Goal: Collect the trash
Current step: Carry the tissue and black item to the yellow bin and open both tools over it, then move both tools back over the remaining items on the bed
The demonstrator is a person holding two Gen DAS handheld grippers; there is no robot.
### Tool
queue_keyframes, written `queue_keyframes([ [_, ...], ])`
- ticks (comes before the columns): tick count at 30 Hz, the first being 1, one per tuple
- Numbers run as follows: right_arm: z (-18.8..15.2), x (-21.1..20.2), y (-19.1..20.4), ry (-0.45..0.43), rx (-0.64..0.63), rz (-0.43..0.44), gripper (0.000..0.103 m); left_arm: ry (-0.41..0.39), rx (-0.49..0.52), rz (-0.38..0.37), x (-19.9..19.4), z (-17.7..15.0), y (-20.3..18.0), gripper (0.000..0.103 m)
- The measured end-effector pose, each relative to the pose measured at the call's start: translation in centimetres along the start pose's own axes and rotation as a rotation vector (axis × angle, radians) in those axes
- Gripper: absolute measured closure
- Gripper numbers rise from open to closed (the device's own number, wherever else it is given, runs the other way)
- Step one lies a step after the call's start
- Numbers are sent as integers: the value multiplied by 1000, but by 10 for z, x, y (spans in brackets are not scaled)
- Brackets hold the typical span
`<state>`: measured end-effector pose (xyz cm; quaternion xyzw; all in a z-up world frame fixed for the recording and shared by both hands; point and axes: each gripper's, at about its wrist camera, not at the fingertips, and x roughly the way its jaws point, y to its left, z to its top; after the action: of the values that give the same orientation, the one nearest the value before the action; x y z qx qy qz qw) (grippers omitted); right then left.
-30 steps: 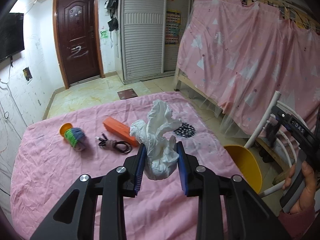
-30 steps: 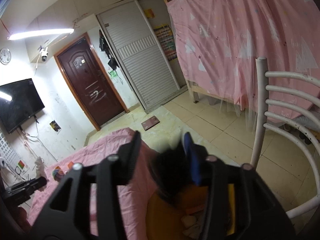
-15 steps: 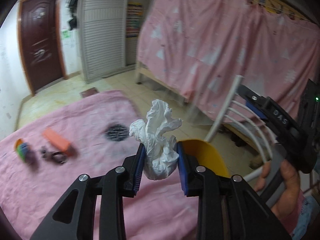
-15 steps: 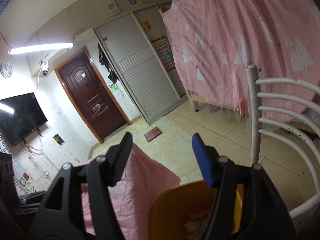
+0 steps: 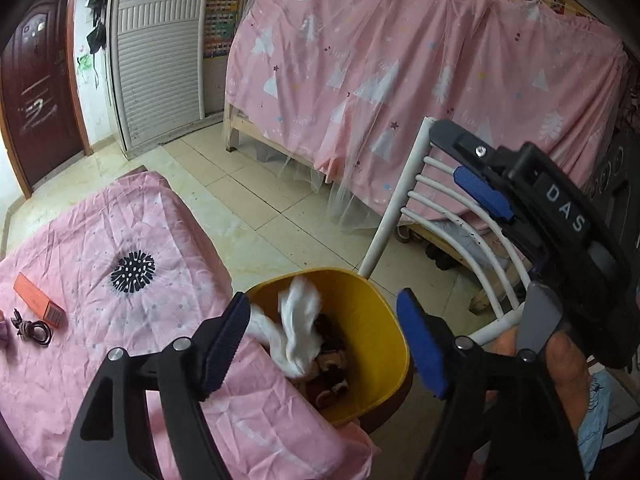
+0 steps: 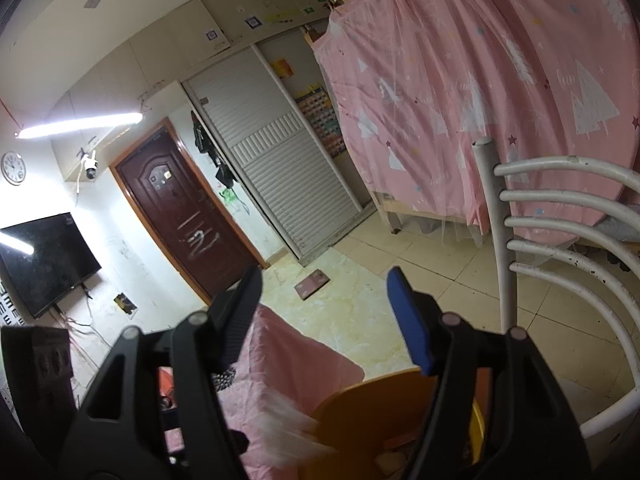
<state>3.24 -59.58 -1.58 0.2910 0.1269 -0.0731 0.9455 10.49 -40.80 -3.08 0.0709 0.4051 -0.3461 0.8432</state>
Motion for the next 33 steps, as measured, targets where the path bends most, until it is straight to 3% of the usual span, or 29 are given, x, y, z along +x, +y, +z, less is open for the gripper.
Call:
queue_keyframes([
  [19,-12,21,33,70,-70,18,34,-36,-67,31,-25,0,35,34],
  [33,-47,45,99,174,-179,98,33,-87,-183,118,-61,-9,119,32],
])
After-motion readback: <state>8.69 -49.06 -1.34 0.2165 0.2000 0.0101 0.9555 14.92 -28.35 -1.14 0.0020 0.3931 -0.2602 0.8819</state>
